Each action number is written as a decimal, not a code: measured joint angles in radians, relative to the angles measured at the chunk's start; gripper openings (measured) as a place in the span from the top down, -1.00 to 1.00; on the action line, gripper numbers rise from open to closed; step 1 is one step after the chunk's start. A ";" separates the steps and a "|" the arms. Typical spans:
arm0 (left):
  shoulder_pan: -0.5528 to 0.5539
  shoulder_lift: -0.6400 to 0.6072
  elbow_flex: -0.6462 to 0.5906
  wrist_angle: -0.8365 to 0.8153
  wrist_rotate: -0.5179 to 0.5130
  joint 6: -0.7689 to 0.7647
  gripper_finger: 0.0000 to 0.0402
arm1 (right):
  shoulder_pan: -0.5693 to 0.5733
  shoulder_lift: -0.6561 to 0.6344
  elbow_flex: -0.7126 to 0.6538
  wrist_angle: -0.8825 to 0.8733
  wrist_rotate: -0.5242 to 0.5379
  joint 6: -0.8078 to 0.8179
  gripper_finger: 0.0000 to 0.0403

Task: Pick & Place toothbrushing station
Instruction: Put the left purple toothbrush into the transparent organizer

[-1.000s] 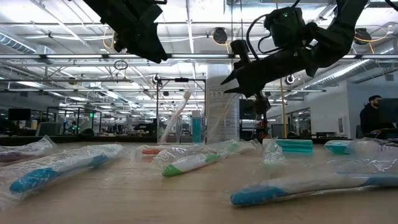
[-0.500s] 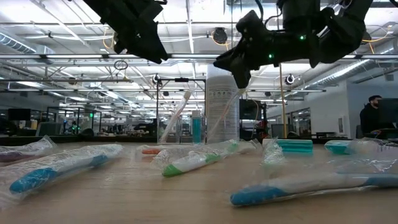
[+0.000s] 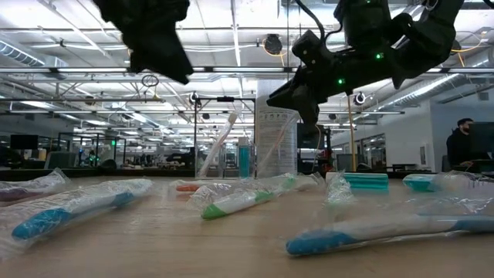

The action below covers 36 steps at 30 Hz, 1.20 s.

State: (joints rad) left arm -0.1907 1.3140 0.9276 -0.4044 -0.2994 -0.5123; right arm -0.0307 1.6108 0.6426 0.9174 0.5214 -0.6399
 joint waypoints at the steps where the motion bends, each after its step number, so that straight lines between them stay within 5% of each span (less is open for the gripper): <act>1: -0.017 0.007 0.000 -0.016 0.007 -0.046 0.22 | 0.000 0.000 0.000 0.002 0.000 0.000 0.57; 13: -0.243 0.026 -0.005 -0.434 0.087 -0.909 0.22 | 0.000 0.000 0.000 -0.018 0.000 0.000 0.57; 17: -0.294 0.072 -0.065 -0.429 0.178 -1.134 0.22 | 0.000 0.000 0.000 -0.018 0.000 0.001 0.57; 26: -0.281 0.118 -0.153 -0.245 0.179 -1.151 0.22 | 0.000 0.000 0.001 -0.032 -0.002 0.001 0.57; 36: -0.287 0.234 -0.154 -0.170 0.316 -1.207 0.22 | 0.000 0.000 0.001 -0.041 -0.002 0.001 0.57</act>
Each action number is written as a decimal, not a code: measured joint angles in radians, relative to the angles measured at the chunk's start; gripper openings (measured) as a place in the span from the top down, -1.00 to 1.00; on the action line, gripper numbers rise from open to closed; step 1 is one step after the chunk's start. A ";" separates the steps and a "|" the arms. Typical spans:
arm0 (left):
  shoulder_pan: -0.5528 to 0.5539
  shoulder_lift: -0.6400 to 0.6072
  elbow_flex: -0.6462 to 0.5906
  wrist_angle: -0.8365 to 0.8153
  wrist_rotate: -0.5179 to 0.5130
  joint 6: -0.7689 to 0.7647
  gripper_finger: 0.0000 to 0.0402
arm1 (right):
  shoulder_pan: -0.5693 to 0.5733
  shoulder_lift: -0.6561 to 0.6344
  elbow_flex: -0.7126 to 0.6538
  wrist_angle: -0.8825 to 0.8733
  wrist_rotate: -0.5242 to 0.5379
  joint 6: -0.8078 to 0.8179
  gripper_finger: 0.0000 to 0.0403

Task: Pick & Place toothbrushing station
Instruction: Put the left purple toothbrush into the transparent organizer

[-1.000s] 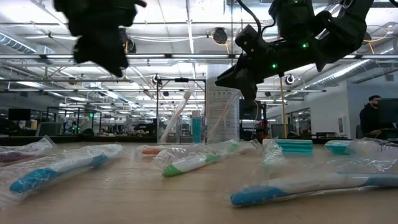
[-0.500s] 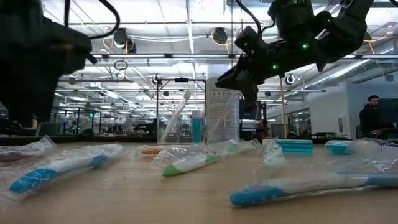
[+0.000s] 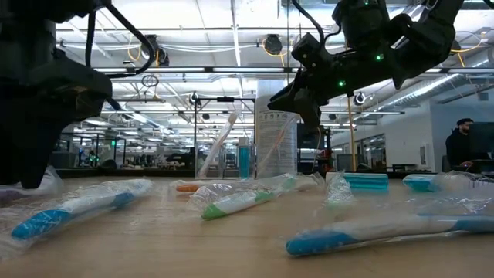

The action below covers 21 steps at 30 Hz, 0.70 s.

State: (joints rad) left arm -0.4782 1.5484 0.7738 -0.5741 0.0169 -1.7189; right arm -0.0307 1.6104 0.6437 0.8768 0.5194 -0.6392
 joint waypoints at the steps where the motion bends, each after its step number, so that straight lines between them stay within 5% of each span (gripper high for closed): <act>1: 0.004 0.013 0.000 0.007 0.002 0.007 0.22 | 0.000 0.000 0.000 0.000 0.000 0.000 0.57; 21: 0.066 0.054 0.003 -0.006 0.064 0.242 0.27 | 0.000 0.000 0.000 -0.007 0.000 0.000 0.57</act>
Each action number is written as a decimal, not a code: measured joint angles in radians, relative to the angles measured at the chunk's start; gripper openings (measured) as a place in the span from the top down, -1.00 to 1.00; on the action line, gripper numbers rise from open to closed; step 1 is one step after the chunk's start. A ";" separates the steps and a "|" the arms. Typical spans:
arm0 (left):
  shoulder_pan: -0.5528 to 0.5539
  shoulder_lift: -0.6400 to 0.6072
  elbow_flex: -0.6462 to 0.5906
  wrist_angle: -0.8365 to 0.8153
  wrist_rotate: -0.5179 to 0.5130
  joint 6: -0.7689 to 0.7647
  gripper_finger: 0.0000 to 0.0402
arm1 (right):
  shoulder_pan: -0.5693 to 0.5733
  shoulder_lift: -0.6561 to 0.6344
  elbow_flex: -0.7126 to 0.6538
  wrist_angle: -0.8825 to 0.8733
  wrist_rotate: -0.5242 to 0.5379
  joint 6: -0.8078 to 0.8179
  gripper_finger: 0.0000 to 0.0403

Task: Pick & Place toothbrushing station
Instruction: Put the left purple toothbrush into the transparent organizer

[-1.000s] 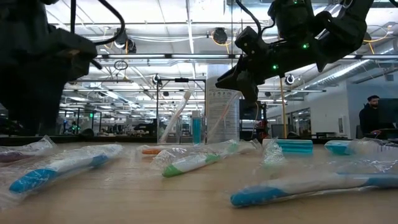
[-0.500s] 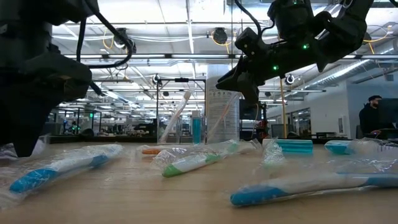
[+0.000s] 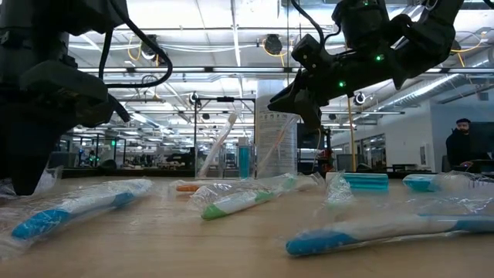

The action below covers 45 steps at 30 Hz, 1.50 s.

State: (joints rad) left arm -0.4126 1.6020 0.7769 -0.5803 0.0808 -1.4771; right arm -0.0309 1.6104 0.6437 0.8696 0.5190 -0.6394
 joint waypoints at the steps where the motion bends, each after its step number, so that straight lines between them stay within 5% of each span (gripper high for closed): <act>1: 0.000 0.000 0.000 0.000 -0.001 0.006 0.31 | 0.000 0.000 0.000 0.000 0.000 0.000 0.57; 15: 0.000 -0.020 0.016 -0.012 -0.052 0.130 0.96 | 0.000 0.000 0.000 0.000 0.000 0.000 0.57; 23: 0.030 -0.141 0.127 0.007 -0.515 0.356 0.91 | 0.000 0.000 0.000 0.000 0.000 0.000 0.57; 26: 0.063 -0.192 0.158 0.032 -0.770 0.451 0.98 | 0.000 0.000 0.000 0.000 0.000 0.000 0.57; 31: 0.142 -0.226 0.163 0.203 -1.164 0.686 0.95 | 0.000 0.000 0.000 0.000 0.000 0.000 0.57; 33: 0.190 -0.227 0.163 0.292 -1.242 0.782 0.97 | 0.000 0.000 0.000 0.000 0.000 0.000 0.57; 39: 0.351 -0.227 0.163 0.507 -1.078 1.022 0.96 | 0.000 0.000 0.000 0.000 0.000 0.000 0.57; 45: 0.452 -0.227 0.163 0.593 -1.044 1.166 0.97 | 0.000 0.000 0.000 0.000 0.000 0.000 0.57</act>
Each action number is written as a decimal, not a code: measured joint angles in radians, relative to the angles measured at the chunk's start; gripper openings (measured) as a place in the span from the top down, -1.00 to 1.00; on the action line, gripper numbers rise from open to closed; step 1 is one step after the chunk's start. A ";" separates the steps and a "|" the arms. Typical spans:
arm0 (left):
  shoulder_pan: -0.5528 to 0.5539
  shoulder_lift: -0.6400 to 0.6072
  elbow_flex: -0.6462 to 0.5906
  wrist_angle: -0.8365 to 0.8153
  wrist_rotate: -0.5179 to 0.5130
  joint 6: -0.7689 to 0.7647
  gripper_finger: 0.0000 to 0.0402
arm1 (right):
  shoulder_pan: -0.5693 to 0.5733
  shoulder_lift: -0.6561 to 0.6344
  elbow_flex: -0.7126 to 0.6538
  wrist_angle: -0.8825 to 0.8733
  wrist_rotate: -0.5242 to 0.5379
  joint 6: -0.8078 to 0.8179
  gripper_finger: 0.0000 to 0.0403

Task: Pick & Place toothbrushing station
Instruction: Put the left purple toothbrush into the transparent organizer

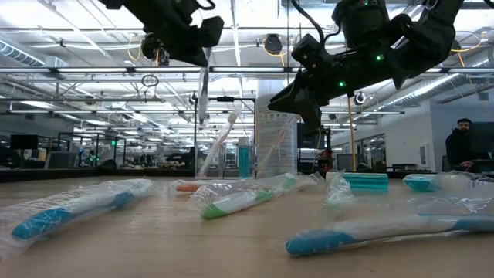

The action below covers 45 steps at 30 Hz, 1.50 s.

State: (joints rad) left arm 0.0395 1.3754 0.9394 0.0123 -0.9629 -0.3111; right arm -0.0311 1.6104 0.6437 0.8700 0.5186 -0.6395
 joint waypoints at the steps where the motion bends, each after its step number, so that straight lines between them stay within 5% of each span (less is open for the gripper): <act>1: 0.009 0.002 0.000 -0.013 0.010 -0.005 0.96 | 0.000 0.000 0.000 0.000 0.000 0.000 0.57; 16: 0.066 0.259 0.000 0.148 0.012 0.094 0.90 | 0.000 0.000 0.000 0.000 -0.004 0.000 0.57; 20: 0.095 0.269 0.000 0.123 0.030 0.031 0.90 | 0.000 0.000 0.000 0.000 -0.004 0.000 0.57; 28: 0.143 0.269 0.000 0.014 0.245 0.020 0.89 | 0.000 0.000 0.000 0.000 -0.004 0.000 0.57; 45: 0.165 0.269 0.000 -0.041 0.252 -0.031 0.89 | 0.000 0.000 0.000 0.000 -0.004 0.000 0.57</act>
State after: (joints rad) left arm 0.2042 1.6447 0.9398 -0.0288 -0.7108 -0.3424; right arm -0.0311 1.6104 0.6434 0.8700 0.5144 -0.6395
